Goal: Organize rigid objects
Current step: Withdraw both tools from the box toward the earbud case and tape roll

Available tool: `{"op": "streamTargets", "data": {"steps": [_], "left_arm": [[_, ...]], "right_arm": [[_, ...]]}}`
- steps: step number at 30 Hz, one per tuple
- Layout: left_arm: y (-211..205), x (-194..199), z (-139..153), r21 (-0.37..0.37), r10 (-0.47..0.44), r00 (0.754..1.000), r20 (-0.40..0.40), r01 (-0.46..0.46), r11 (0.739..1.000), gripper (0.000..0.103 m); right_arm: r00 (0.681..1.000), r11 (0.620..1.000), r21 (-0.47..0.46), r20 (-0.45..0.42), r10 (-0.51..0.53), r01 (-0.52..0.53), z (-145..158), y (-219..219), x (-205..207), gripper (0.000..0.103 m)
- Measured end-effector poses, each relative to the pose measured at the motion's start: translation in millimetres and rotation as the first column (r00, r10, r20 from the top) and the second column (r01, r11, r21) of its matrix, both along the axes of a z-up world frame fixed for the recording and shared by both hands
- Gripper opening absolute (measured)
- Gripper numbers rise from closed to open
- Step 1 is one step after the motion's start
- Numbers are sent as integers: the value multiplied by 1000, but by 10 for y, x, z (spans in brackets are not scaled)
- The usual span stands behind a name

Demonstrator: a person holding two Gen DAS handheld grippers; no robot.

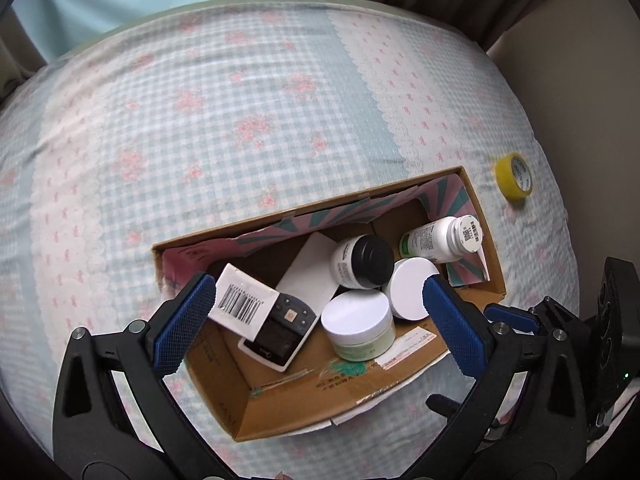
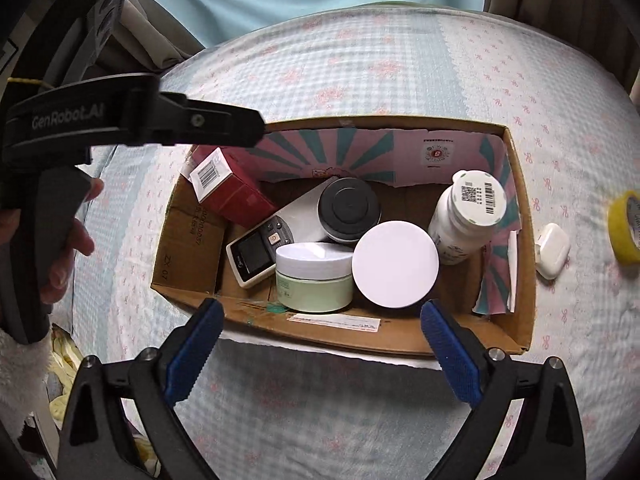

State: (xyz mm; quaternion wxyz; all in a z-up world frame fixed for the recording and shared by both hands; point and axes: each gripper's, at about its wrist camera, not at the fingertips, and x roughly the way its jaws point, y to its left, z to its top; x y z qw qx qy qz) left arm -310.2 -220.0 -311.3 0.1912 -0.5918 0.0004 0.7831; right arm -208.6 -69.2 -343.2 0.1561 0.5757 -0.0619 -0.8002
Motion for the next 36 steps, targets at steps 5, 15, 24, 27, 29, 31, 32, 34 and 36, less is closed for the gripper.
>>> {"op": "streamTargets", "data": {"steps": [5,15,24,27,29,31,32,34,36], "left_arm": [[-77,178,186,-3,23,1000,-16,-23,1000,103],[-141,525,538,0,65,997,-52,-65,998,103],[-17,873,1104,-37,58,985,-160,-65,997,103],[76,1002,1297,-18,70,981,-180,-74,997,103],[165,1115,1441,6,76,976,-206,-76,997,103],[295,1229,1570,19,75,969,-236,-72,997,103],[369,1280,1624,21,72,966,-249,-68,997,103],[532,1377,1705,25,64,962,-267,-60,998,103],[695,1463,1777,29,69,954,-291,-63,998,103]], "right_arm": [[1000,1000,4,-21,1,-1,125,61,65,103],[995,998,53,-102,24,-19,568,82,187,103],[986,988,143,-160,-38,61,1145,566,394,103],[976,985,138,-205,-76,106,1384,846,520,103],[967,981,140,-237,-97,132,1544,1001,629,103],[956,974,160,-271,-115,162,1692,1146,744,103],[950,970,166,-286,-125,178,1751,1214,800,103],[938,963,170,-312,-150,211,1850,1358,899,103],[928,955,171,-329,-176,242,1915,1505,970,103]]}}
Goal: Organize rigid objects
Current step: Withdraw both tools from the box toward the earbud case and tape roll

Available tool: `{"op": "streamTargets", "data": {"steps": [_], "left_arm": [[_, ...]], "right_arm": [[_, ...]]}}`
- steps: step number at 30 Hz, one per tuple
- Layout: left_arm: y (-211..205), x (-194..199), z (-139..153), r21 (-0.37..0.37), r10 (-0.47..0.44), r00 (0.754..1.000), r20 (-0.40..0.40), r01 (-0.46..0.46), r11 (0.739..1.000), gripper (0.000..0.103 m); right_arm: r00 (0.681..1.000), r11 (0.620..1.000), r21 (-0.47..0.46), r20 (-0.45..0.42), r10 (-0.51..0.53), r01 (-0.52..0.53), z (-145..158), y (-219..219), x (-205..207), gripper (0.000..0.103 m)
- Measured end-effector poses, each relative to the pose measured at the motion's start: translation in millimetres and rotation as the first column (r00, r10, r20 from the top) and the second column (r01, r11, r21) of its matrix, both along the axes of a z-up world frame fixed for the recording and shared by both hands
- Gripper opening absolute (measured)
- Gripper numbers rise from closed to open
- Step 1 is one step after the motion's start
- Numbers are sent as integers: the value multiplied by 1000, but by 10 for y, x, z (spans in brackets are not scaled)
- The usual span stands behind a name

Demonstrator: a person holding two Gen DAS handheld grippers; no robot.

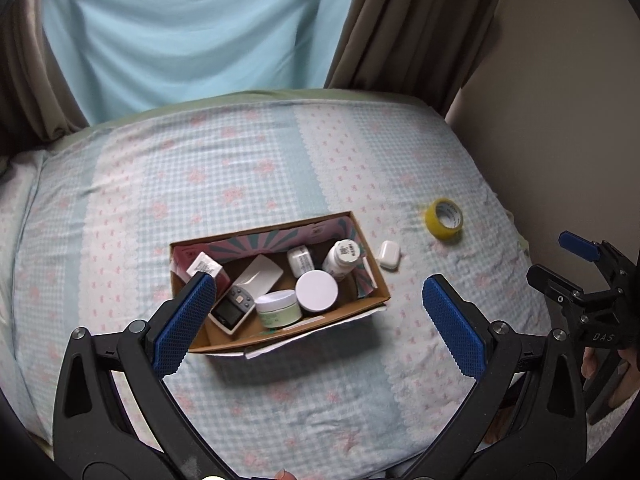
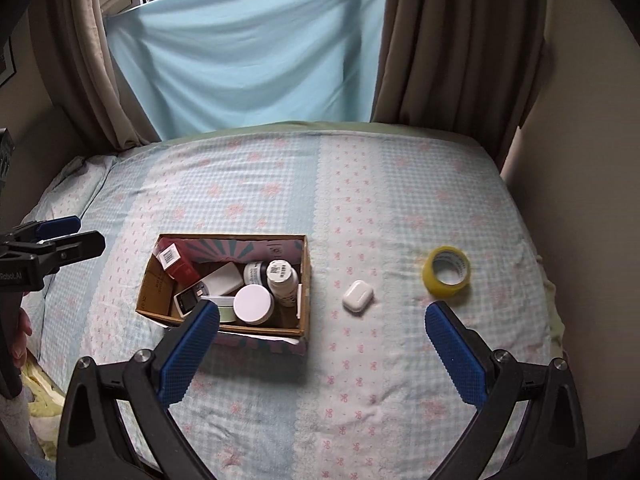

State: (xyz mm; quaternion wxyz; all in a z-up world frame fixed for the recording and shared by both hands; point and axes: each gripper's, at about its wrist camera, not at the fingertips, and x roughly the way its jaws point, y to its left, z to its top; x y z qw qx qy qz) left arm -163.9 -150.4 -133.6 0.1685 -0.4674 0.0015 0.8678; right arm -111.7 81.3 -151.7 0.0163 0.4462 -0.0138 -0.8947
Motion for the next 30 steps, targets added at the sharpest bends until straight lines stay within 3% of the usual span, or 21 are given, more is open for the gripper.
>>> {"op": "streamTargets", "data": {"steps": [8,14,23,30], "left_arm": [[711,186,57,1,-14,999,-42,14,1000,103],[1294,194,-70,1,-14,999,-35,14,1000,103],[2012,99,-616,31,41,998,49,-43,999,103],[2512,-74,-1284,-44,153,988,29,-151,987,103]], "right_arm": [[998,999,28,-50,-44,45,115,529,113,103],[998,998,63,-51,-24,28,59,964,95,103],[999,1000,30,-52,3,-2,-168,1580,-233,103],[997,997,3,28,79,-79,-778,1913,-740,103]]}}
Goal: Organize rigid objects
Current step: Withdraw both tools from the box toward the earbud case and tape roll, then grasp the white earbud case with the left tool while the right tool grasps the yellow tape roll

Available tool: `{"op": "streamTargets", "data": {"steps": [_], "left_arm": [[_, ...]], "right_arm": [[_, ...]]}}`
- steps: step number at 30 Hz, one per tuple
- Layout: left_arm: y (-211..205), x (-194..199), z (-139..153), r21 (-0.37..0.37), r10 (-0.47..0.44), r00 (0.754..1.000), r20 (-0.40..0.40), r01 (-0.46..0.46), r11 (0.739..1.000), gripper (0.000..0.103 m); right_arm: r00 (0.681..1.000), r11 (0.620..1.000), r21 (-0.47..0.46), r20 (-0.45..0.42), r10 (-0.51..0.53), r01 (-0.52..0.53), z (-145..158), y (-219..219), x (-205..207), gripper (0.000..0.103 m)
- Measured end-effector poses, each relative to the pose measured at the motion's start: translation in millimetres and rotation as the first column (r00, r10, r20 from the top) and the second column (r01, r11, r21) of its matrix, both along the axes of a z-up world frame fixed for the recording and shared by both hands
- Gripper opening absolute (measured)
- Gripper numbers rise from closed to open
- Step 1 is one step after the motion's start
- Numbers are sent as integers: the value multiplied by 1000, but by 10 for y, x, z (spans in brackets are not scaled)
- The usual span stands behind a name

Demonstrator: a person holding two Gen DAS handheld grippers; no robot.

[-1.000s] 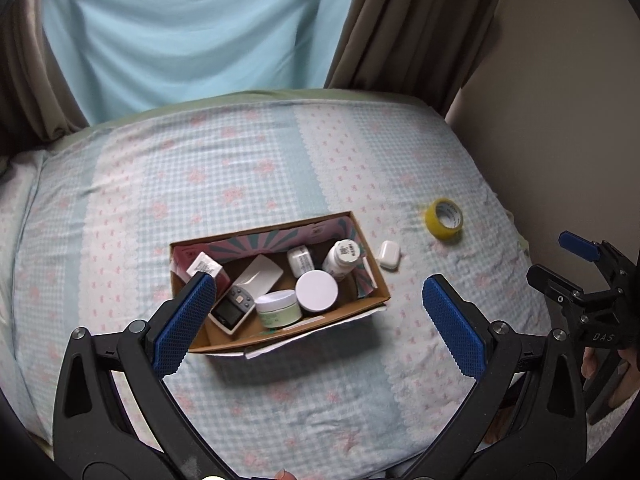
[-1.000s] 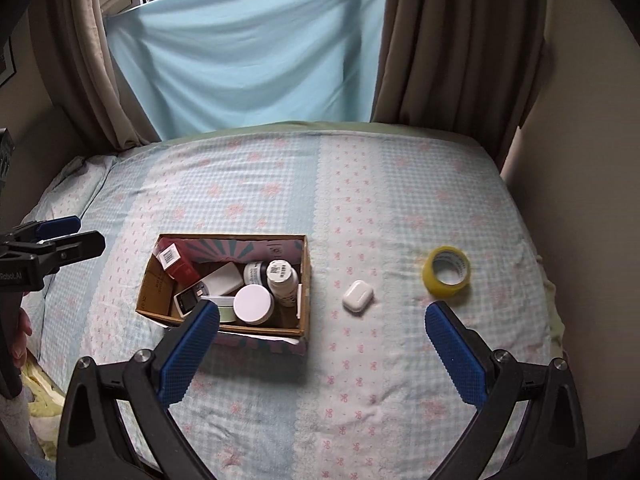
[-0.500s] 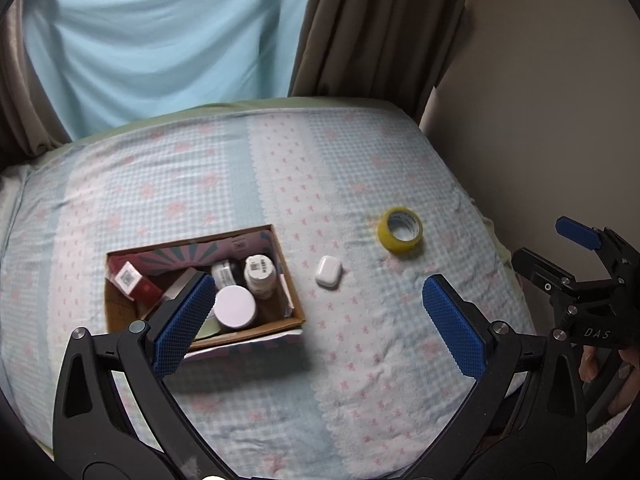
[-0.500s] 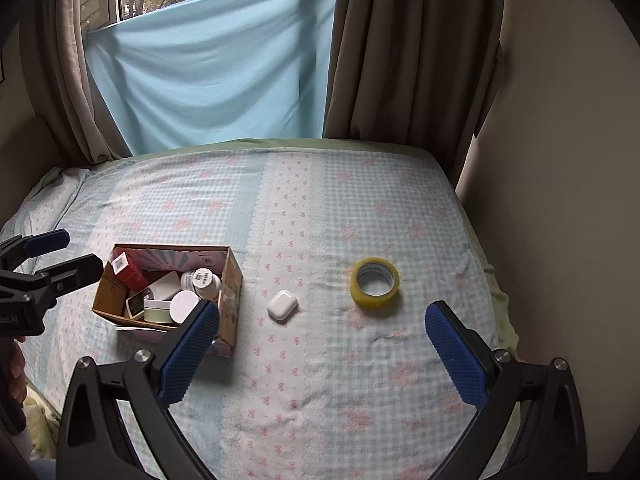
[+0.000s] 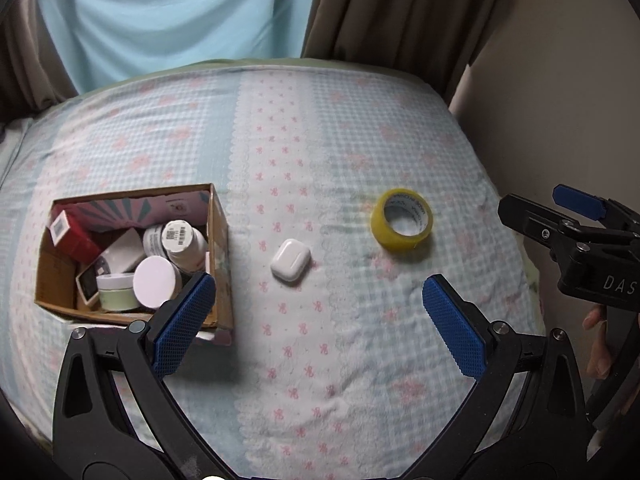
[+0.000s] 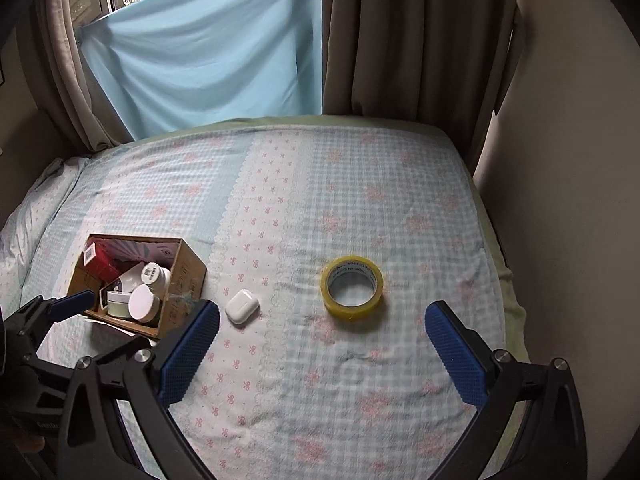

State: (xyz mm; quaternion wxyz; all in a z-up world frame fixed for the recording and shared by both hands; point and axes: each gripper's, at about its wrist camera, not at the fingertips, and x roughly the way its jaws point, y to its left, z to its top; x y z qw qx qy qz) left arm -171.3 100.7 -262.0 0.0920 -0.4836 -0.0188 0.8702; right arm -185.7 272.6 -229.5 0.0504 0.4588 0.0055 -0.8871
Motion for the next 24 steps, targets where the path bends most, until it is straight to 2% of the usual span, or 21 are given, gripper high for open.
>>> {"op": "streamTargets", "data": {"steps": [4,9,12,15,17,21,23,24], "left_arm": [[193,-228,-584,-56,38,999,18,-37,998,103],[211,-518,-1405,-41,147,986,78,-144,989,103],[208,-633,-1761,-54,229,970,80,-225,973,103],[192,-743,-1971,-85,288,956,55,-282,956,102],[172,-822,-2073,-78,313,948,56,-308,948,102],[184,-961,-2215,-80,344,937,61,-339,937,99],[210,-999,-2223,-86,356,934,39,-351,932,99],[219,-1012,-2220,-87,361,932,29,-357,930,94]], "right_arm": [[999,999,7,15,39,-39,-495,114,-258,103],[998,999,-10,58,39,-39,-1234,212,-524,103],[997,999,-28,78,30,-28,-1618,256,-640,103],[996,1000,-23,91,13,-11,-1920,256,-723,103],[995,1000,-28,98,-5,8,-2086,264,-776,103],[995,998,-36,87,-49,52,-2276,251,-886,103],[995,997,-35,76,-70,73,-2321,229,-953,103],[994,996,-34,68,-80,82,-2332,219,-982,103]]}}
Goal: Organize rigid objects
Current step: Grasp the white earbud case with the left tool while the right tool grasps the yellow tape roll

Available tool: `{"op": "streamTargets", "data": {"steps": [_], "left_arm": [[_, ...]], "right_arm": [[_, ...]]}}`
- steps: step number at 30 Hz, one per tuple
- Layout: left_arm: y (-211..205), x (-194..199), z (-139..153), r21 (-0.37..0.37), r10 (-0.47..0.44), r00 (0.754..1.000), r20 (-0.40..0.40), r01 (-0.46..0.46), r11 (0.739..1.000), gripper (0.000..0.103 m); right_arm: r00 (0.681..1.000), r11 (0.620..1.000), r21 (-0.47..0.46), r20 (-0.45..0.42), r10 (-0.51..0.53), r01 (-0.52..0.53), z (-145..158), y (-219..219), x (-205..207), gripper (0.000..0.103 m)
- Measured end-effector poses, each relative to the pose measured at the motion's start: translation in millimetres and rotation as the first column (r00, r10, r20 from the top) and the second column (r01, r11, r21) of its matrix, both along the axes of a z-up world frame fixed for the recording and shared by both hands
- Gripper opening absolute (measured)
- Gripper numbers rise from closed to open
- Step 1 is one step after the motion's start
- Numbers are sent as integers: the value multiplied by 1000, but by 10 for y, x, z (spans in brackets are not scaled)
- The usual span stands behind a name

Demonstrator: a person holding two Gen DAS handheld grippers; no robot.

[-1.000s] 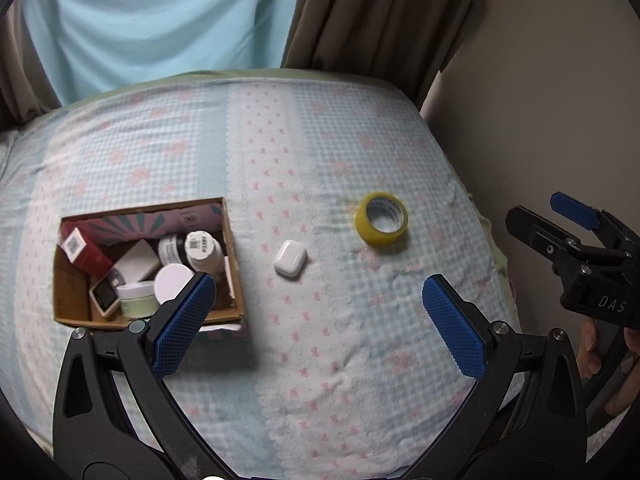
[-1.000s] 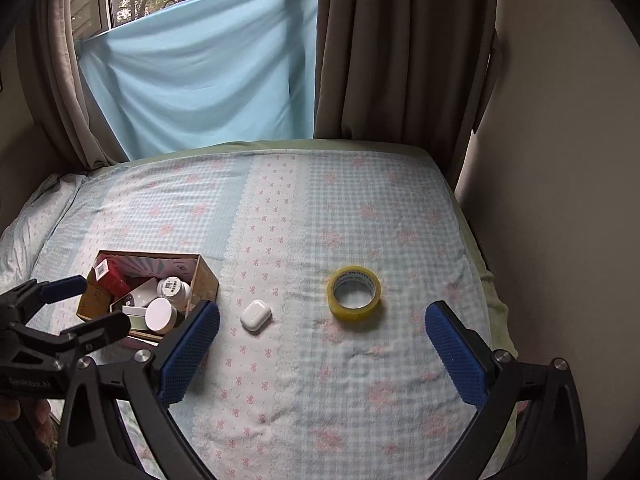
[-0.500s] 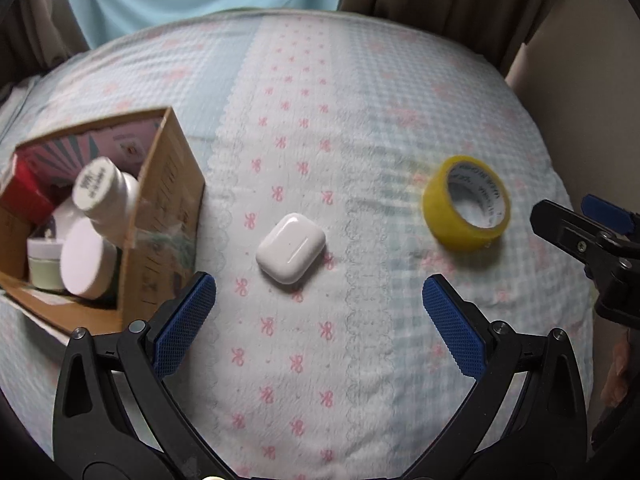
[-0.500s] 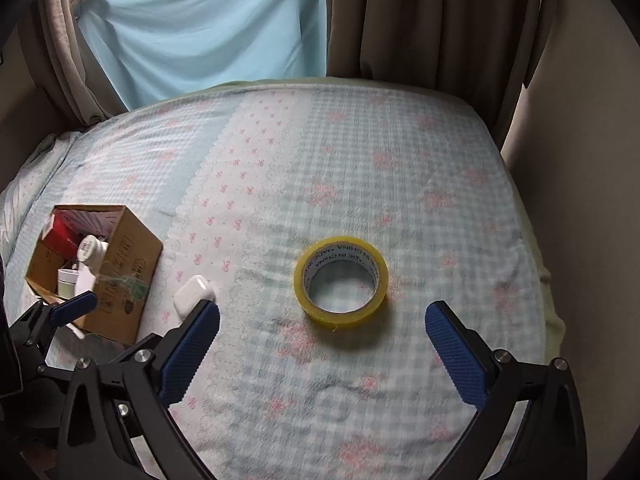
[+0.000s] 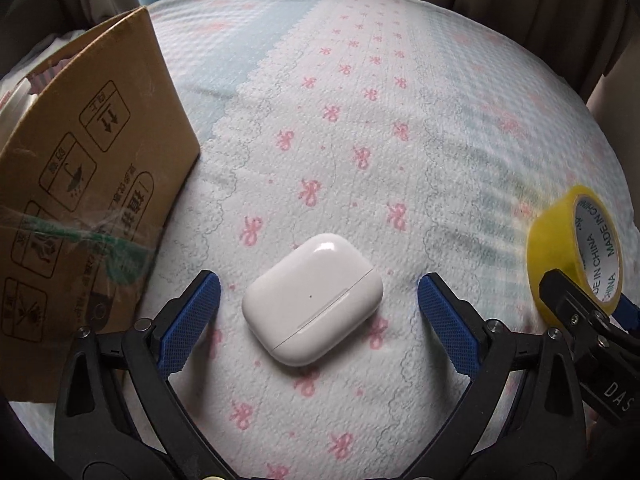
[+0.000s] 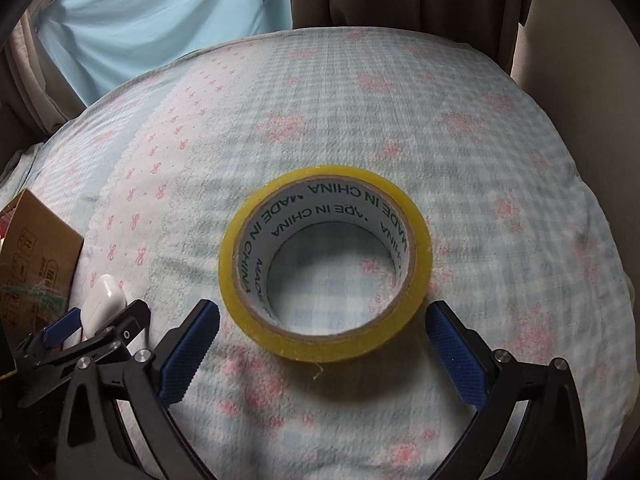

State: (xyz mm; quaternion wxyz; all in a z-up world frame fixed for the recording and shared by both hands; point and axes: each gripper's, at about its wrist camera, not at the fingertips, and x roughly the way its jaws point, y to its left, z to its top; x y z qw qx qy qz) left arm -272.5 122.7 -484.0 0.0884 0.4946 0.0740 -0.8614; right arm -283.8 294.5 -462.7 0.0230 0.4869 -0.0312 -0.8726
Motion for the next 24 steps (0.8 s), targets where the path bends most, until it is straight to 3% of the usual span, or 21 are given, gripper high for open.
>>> {"op": "streamTargets", "data": {"steps": [10,14,24], "left_arm": [[35,6,50,-1,-27,999,-19,27,1000,74],[27,46,58,18,-59,998,-25,59,998,59],[9,57,111,26,-90,996,-22,90,996,58]], "right_arm": [[998,998,33,-25,-60,61,-58,0,-183,102],[998,997,44,-27,-62,63,-37,-21,-195,98],[997,998,25,-34,-63,63,15,8,-154,97]]}}
